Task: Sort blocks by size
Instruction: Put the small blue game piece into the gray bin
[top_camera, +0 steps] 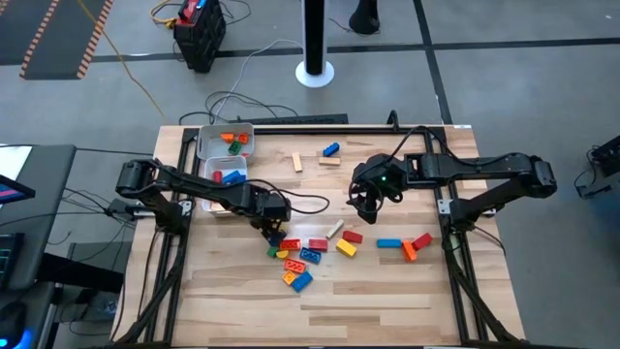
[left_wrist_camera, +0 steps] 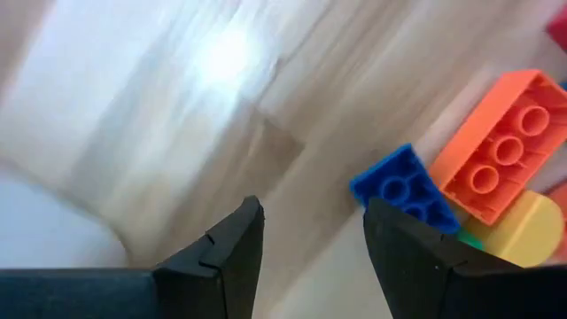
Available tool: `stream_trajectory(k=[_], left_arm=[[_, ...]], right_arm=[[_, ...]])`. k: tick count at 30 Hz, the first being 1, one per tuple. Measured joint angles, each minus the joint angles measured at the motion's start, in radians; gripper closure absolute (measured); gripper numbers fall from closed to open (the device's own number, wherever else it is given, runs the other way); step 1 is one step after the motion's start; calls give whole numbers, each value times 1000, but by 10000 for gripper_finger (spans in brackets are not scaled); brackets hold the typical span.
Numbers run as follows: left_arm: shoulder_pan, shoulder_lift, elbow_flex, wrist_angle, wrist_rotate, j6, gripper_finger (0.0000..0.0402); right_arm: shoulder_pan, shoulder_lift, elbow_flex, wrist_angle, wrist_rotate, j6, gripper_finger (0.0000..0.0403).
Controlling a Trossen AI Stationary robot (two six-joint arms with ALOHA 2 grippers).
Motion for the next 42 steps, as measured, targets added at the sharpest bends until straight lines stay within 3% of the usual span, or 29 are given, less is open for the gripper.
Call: stream_trajectory(k=[6,11,22,26,28,33,35,37,42], left_arm=[[0,0,0,61,-10,237,217],[1,0,0,66,80,353,217],[1,1,-71,143,81,703,217],[12,1,-123,229,78,760,217],[16,2,-137,257,41,762,217],[16,2,-136,268,-203,677,217],[18,2,-116,245,-247,621,217],[21,-3,-81,197,-191,588,217],[5,-10,-12,165,133,654,222]], right_arm=[[2,0,0,-1,2,5,209],[2,0,0,-5,2,17,209],[2,0,0,-6,2,26,209],[2,0,0,-6,2,28,209],[2,0,0,-7,2,35,209],[2,0,0,-9,2,45,209],[2,0,0,-18,2,49,209],[2,0,0,-33,2,53,209],[2,0,0,-45,2,53,209]])
